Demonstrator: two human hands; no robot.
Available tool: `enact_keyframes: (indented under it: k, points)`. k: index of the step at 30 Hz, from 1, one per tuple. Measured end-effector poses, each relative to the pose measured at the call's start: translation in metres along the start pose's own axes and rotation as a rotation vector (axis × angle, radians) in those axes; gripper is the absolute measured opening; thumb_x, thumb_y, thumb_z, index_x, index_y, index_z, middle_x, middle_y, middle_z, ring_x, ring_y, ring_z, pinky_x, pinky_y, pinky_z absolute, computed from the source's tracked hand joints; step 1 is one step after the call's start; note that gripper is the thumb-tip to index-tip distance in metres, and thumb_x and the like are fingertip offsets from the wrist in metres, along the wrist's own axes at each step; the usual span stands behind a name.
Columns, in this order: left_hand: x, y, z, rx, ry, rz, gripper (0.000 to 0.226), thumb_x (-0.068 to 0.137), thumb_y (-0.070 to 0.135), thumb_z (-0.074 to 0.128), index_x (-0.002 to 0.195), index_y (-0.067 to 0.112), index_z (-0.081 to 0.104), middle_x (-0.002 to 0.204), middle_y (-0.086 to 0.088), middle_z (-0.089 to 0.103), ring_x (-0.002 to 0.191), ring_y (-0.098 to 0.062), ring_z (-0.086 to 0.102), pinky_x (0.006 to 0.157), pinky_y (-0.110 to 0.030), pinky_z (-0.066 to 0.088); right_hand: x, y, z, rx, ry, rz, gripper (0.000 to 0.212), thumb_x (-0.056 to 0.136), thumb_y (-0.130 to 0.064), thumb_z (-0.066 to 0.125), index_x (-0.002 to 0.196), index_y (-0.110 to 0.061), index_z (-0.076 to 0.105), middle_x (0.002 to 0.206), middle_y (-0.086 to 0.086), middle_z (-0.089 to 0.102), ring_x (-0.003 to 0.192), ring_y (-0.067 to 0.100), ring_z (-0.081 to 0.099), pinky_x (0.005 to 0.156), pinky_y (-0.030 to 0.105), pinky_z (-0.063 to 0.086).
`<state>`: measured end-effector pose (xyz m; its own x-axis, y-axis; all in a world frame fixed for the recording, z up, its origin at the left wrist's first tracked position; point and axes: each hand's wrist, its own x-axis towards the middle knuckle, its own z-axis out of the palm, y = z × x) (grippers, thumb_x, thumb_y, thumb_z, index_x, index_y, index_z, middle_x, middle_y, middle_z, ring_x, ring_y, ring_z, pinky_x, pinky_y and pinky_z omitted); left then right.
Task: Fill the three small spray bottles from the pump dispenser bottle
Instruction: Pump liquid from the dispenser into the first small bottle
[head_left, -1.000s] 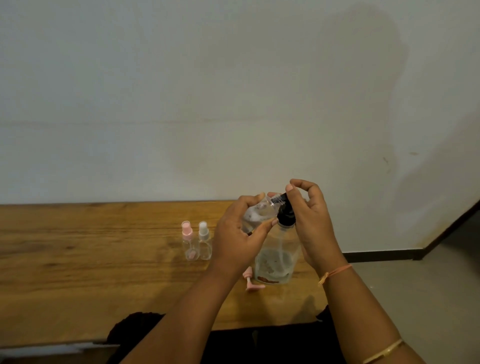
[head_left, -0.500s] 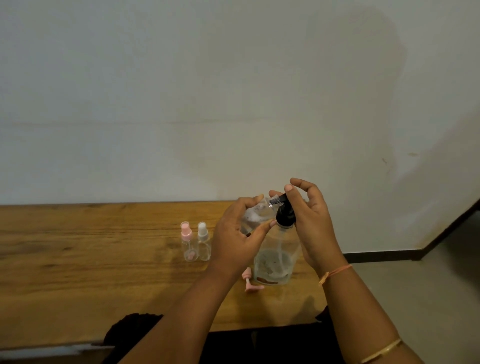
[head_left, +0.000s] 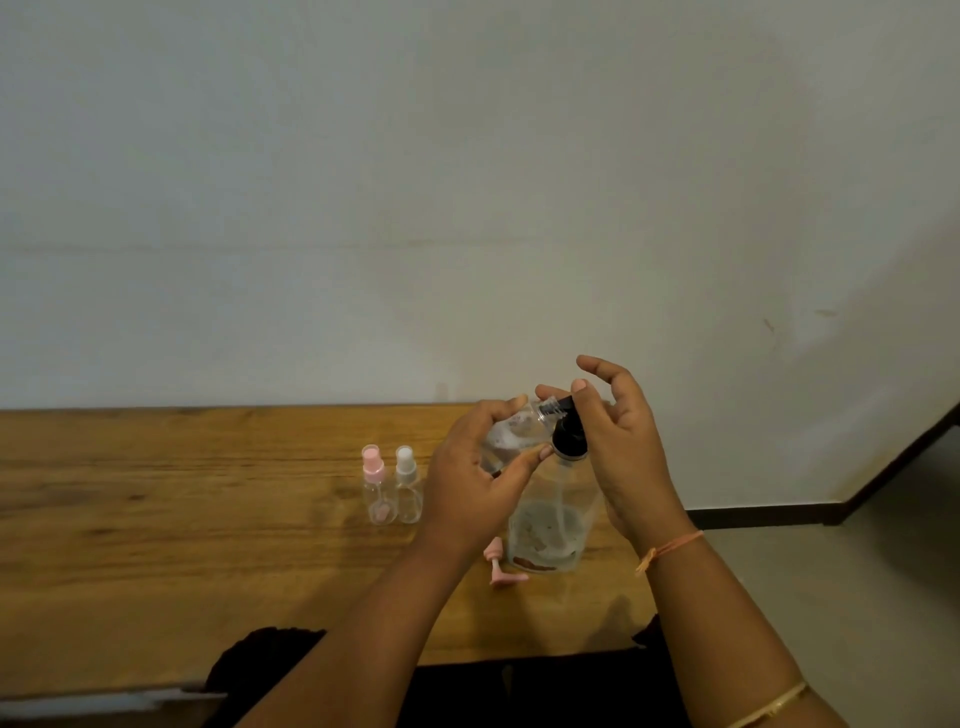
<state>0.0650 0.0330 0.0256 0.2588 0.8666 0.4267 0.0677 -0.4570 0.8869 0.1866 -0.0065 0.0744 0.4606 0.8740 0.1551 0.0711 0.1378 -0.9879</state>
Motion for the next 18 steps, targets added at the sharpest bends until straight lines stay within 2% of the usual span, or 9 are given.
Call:
enact_keyframes:
  k: [5, 8, 10, 13, 18]
  points:
    - [0.0005, 0.0043, 0.0007, -0.02, 0.023, 0.028, 0.035, 0.071, 0.045, 0.069, 0.104, 0.041, 0.057, 0.104, 0.011, 0.064, 0.1, -0.008, 0.061, 0.074, -0.035, 0.057, 0.0009, 0.0015, 0.0, 0.118, 0.007, 0.055, 0.026, 0.093, -0.033, 0.051, 0.114, -0.019, 0.052, 0.094, 0.002, 0.074, 0.099, 0.015, 0.066, 0.097, 0.043, 0.048]
    - [0.002, 0.0054, 0.0015, -0.051, 0.029, 0.036, 0.032, 0.071, 0.047, 0.068, 0.101, 0.047, 0.056, 0.101, 0.014, 0.065, 0.098, -0.008, 0.062, 0.072, -0.034, 0.057, 0.0018, 0.0021, 0.0009, 0.118, 0.008, 0.068, 0.028, 0.089, -0.038, 0.054, 0.111, -0.021, 0.054, 0.096, 0.006, 0.073, 0.102, 0.019, 0.065, 0.094, 0.041, 0.049]
    - [0.0021, 0.005, 0.0015, -0.046, 0.02, 0.036, 0.032, 0.072, 0.044, 0.07, 0.101, 0.046, 0.056, 0.101, 0.013, 0.065, 0.097, -0.009, 0.062, 0.071, -0.035, 0.058, 0.0011, 0.0018, 0.0005, 0.095, -0.002, 0.066, 0.023, 0.09, -0.035, 0.054, 0.112, -0.026, 0.053, 0.097, 0.005, 0.072, 0.102, 0.019, 0.065, 0.089, 0.038, 0.051]
    - [0.0011, 0.0014, 0.0012, -0.026, 0.01, 0.032, 0.034, 0.073, 0.039, 0.074, 0.102, 0.043, 0.056, 0.104, 0.012, 0.065, 0.1, -0.008, 0.061, 0.073, -0.035, 0.058, 0.0005, 0.0008, -0.0003, 0.082, -0.025, 0.063, 0.021, 0.093, -0.029, 0.051, 0.114, -0.027, 0.05, 0.094, -0.004, 0.073, 0.097, 0.009, 0.065, 0.092, 0.035, 0.049]
    - [-0.0017, 0.0005, 0.0016, 0.004, 0.024, 0.033, 0.033, 0.071, 0.052, 0.066, 0.101, 0.054, 0.054, 0.107, 0.019, 0.063, 0.102, -0.003, 0.06, 0.075, -0.029, 0.056, 0.0016, -0.0022, -0.0003, 0.066, -0.015, 0.072, 0.021, 0.094, -0.022, 0.051, 0.114, -0.03, 0.05, 0.089, -0.009, 0.068, 0.089, 0.006, 0.062, 0.095, 0.038, 0.049]
